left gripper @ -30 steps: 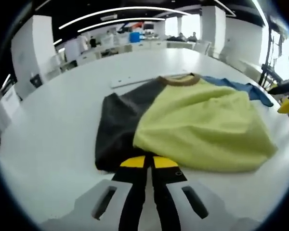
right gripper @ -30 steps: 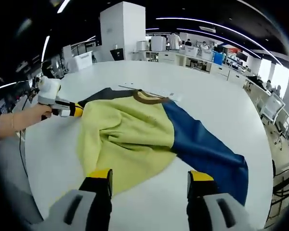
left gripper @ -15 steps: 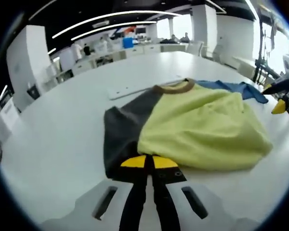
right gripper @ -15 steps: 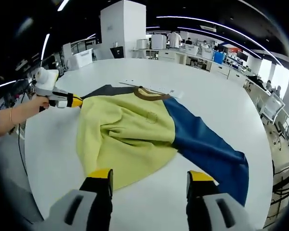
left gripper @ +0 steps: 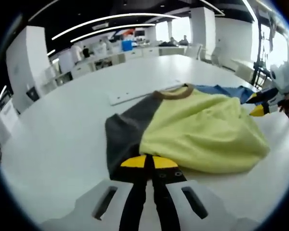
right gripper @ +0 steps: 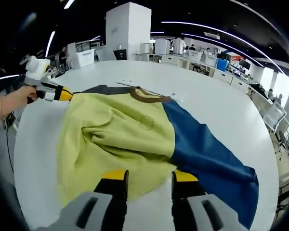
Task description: Fold the garment on the visible template until the final outline fits inside the template.
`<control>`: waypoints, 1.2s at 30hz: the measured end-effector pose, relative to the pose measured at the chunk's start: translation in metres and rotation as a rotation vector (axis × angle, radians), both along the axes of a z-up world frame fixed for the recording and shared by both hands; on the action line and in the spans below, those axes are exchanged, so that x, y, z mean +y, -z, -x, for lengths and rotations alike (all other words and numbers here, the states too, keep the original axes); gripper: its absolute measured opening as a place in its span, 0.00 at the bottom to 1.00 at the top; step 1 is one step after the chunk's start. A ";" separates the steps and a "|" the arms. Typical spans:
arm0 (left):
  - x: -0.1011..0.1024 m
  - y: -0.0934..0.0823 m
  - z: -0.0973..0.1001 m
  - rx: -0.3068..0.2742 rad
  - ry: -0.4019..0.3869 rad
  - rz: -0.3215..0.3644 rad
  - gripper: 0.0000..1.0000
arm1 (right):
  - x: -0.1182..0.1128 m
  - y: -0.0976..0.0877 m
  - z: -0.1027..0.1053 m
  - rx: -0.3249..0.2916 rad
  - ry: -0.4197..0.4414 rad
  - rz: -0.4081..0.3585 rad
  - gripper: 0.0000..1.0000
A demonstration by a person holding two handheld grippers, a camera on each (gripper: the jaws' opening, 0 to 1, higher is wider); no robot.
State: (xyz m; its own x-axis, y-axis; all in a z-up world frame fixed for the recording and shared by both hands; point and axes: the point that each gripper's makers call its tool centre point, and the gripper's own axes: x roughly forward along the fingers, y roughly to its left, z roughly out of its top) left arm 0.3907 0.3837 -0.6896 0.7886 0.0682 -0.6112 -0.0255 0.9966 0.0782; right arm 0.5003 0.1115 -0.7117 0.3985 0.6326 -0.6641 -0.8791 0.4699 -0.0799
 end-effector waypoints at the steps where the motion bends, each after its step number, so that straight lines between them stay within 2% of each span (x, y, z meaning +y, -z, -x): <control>1: 0.000 0.001 0.000 0.002 0.001 -0.001 0.00 | 0.002 0.002 0.001 -0.003 -0.020 0.005 0.31; 5: 0.000 0.002 0.001 0.004 0.006 -0.001 0.00 | 0.009 0.014 0.005 0.034 -0.064 0.023 0.25; 7: 0.001 0.002 0.001 0.002 0.007 0.003 0.00 | 0.000 0.024 0.010 0.046 -0.082 0.104 0.16; 8: 0.001 0.001 0.001 0.000 0.006 0.006 0.00 | 0.009 0.019 0.010 0.054 -0.075 0.041 0.09; 10: 0.002 -0.001 0.001 -0.011 0.006 0.006 0.00 | 0.006 0.021 0.010 0.024 -0.095 0.074 0.00; 13: 0.005 -0.002 0.004 -0.009 0.013 -0.012 0.00 | 0.007 0.020 0.010 0.015 -0.086 0.086 0.00; 15: 0.009 -0.002 0.007 -0.005 0.011 -0.026 0.00 | 0.005 0.020 0.008 0.031 -0.067 0.087 0.00; 28: 0.049 -0.003 0.039 0.013 -0.063 -0.066 0.00 | 0.002 0.020 0.005 0.063 -0.025 0.111 0.00; 36: 0.078 -0.008 0.056 0.005 -0.147 -0.080 0.00 | 0.001 0.019 0.008 0.075 -0.008 0.126 0.00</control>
